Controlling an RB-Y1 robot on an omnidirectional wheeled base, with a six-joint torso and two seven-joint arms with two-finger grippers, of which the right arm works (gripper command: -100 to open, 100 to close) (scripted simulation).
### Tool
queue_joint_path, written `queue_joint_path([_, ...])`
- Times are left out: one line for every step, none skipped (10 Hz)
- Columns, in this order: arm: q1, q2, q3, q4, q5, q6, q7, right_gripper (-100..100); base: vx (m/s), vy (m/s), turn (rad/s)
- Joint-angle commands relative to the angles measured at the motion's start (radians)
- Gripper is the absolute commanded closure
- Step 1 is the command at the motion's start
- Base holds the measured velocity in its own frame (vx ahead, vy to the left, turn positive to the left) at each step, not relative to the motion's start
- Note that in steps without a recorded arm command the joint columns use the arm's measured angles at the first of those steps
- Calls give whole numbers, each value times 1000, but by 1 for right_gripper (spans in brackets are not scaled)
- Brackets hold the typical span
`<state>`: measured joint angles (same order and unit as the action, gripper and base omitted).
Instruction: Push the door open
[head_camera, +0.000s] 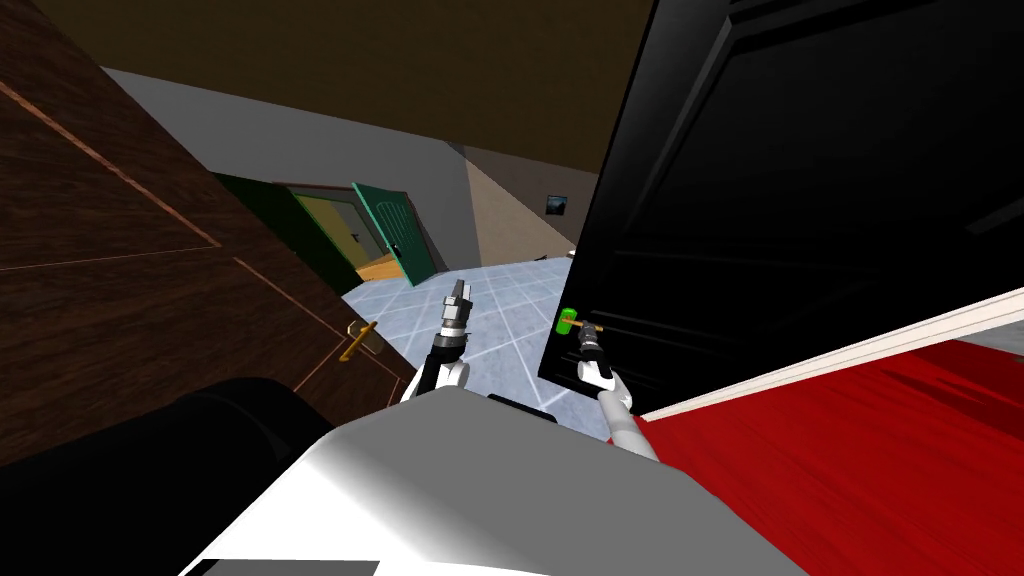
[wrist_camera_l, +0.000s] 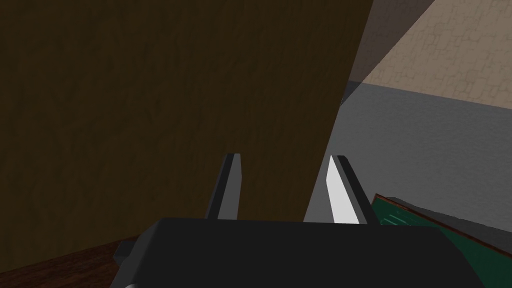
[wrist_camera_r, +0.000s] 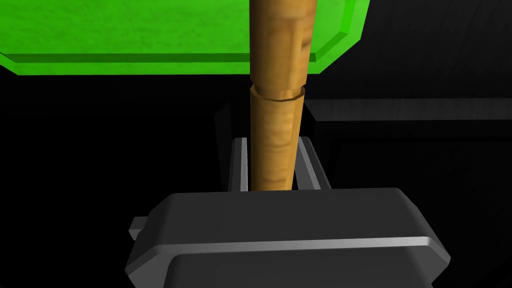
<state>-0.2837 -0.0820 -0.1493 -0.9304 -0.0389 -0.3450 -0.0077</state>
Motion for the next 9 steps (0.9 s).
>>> queue_joint_path([-4, -9, -16, -4, -4, -5, 2, 100, 162, 109, -66])
queue_joint_path([-5, -10, -23, -3, -6, -6, 3, 100, 145, 107, -62])
queue_joint_path([-5, -13, -37, -1, -9, -6, 7, 100, 145, 110, -67])
queue_joint_path([-6, -16, -51, 2, -12, -7, 10, 100, 184, 114, -87])
queue_joint_path([-6, -17, -58, 3, -13, -7, 12, 100, 165, 93, -69])
queue_joint_path([-7, -19, -71, 5, -16, -8, 15, 100, 150, 115, -68])
queue_joint_path([-8, -21, -83, 6, -19, -8, 18, 100, 151, 131, -93])
queue_joint_path([-8, -21, -88, 7, -20, -9, 19, 100, 141, 103, -66])
queue_joint_path([-8, -22, -96, 9, -22, -9, 21, 100, 145, 73, -45])
